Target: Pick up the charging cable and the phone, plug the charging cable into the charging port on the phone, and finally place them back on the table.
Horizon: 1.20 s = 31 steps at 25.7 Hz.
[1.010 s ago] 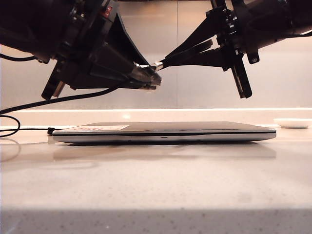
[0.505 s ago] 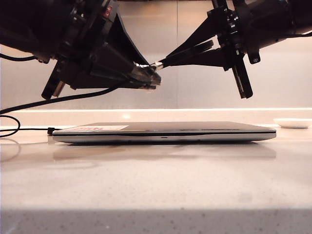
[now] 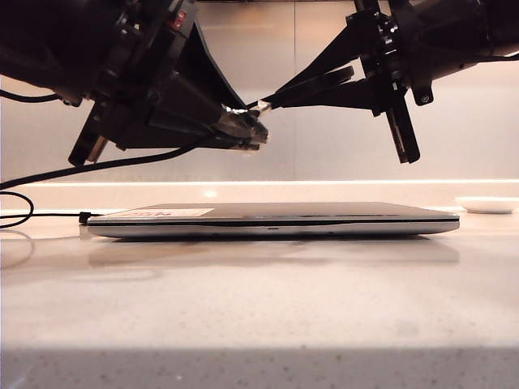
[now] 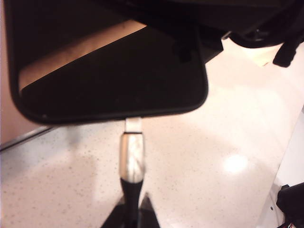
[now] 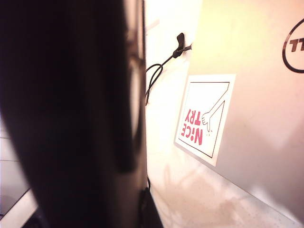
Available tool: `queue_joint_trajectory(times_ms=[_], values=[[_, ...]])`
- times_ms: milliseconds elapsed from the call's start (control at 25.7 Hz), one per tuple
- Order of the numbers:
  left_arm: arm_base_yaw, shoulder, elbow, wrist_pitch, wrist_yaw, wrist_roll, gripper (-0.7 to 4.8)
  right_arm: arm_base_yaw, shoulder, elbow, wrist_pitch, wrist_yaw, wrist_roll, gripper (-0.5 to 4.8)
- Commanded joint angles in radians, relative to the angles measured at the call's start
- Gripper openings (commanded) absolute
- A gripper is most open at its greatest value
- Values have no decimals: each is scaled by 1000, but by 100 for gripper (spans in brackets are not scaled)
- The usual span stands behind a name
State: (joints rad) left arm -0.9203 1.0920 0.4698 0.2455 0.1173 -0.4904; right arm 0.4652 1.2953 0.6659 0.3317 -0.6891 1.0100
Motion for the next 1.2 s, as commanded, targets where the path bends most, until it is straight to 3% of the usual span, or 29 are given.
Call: queue_joint_trajectory(times_ms=[39, 699, 1205], values=[[0, -1, 2, 19, 0, 0, -6, 2, -7, 10, 39, -36, -17, -6], [0, -1, 2, 44, -1, -19, -6, 63, -6, 9, 38, 25, -54, -6], [0, -2, 2, 29, -1, -19, -6, -22, -7, 9, 18, -34, -68, -6]])
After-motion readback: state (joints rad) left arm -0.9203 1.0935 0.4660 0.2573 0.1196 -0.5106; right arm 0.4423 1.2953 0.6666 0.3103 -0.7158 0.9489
